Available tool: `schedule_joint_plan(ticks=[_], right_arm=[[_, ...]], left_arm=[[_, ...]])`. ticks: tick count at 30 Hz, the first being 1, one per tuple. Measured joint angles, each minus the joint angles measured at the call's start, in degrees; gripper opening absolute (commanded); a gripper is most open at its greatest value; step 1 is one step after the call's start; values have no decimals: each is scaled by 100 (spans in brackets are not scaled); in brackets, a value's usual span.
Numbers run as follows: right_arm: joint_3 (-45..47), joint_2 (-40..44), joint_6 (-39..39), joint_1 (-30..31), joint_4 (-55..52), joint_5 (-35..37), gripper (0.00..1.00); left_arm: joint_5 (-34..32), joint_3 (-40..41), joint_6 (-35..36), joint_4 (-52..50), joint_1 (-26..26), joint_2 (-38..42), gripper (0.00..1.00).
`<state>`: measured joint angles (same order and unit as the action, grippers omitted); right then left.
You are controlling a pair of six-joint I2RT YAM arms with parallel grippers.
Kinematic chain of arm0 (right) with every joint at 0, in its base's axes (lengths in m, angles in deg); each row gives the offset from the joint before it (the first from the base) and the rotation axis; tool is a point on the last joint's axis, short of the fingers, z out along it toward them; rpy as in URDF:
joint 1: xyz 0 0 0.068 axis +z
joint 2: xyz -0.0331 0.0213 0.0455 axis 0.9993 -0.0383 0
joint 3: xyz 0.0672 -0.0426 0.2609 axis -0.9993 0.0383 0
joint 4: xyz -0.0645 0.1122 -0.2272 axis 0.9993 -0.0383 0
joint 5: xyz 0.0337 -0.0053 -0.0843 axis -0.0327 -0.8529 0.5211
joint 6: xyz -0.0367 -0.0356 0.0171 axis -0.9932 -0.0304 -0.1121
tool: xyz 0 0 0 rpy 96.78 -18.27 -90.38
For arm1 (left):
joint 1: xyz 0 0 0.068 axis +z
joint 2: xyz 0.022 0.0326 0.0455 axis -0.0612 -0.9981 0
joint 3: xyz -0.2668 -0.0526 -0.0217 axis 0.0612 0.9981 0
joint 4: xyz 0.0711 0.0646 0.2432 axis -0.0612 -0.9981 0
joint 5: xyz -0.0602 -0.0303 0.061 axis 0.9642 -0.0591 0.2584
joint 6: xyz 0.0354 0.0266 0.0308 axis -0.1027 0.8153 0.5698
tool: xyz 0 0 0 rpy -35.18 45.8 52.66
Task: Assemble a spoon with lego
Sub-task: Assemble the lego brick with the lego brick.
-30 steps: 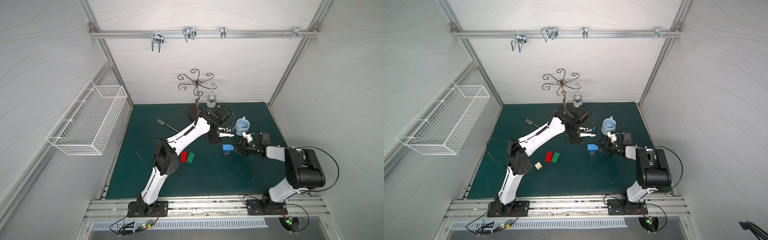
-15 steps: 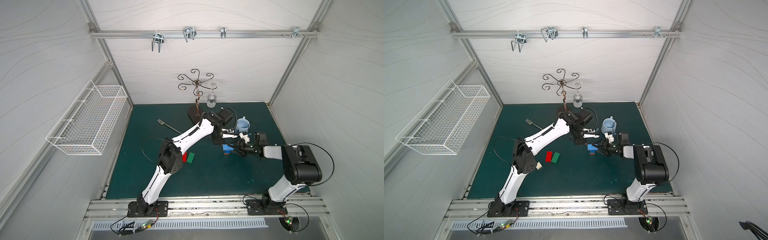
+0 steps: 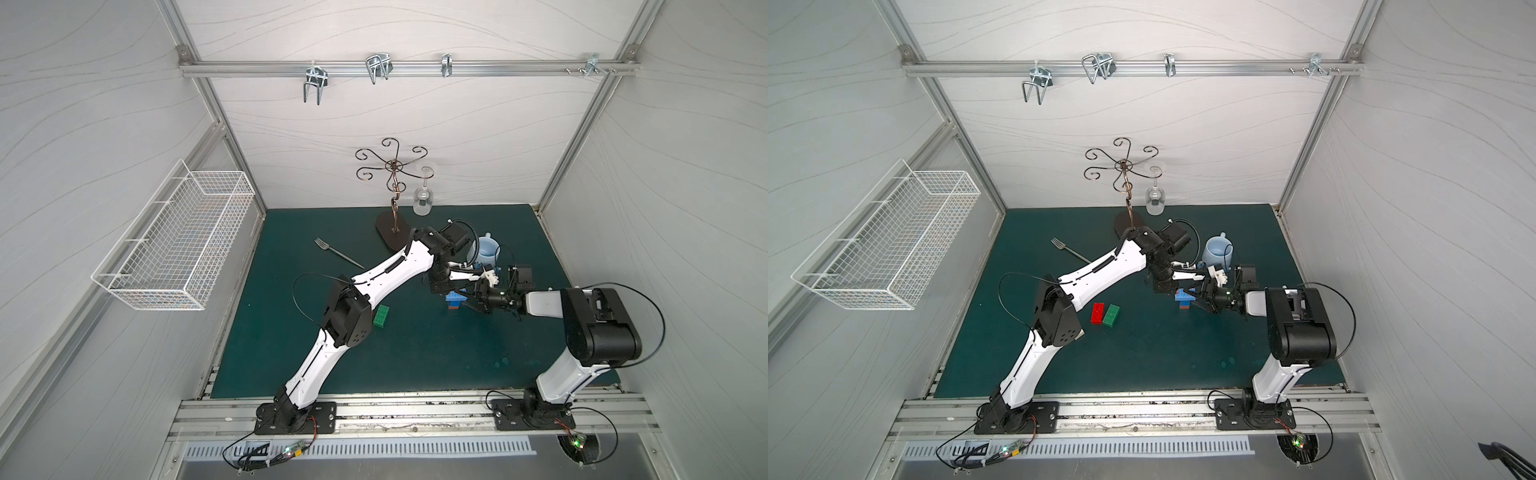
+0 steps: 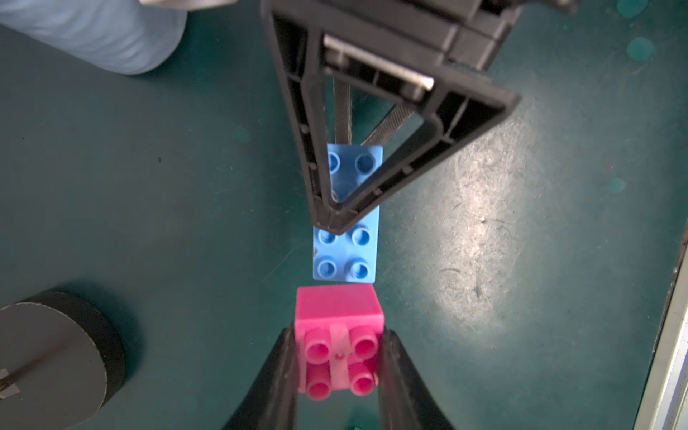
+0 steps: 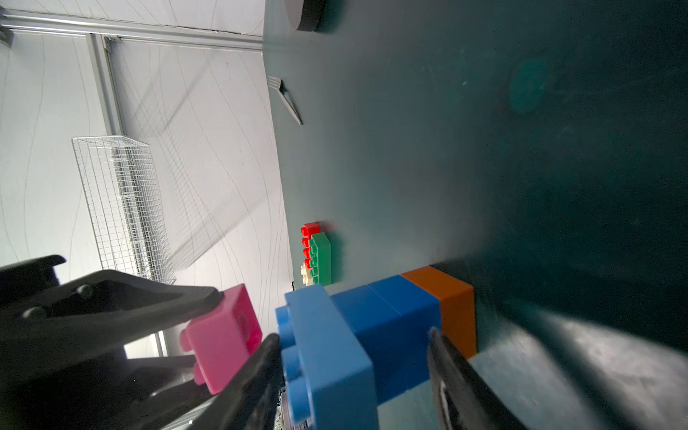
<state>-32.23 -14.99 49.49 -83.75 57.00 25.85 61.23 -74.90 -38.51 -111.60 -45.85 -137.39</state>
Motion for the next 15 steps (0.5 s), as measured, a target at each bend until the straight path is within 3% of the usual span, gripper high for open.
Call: schedule_joint_plan(ticks=[15], right_arm=[[-44,-79,-4,0,11,-90,62]], left_arm=[[83,-221,168,-70,-22,-249,7]])
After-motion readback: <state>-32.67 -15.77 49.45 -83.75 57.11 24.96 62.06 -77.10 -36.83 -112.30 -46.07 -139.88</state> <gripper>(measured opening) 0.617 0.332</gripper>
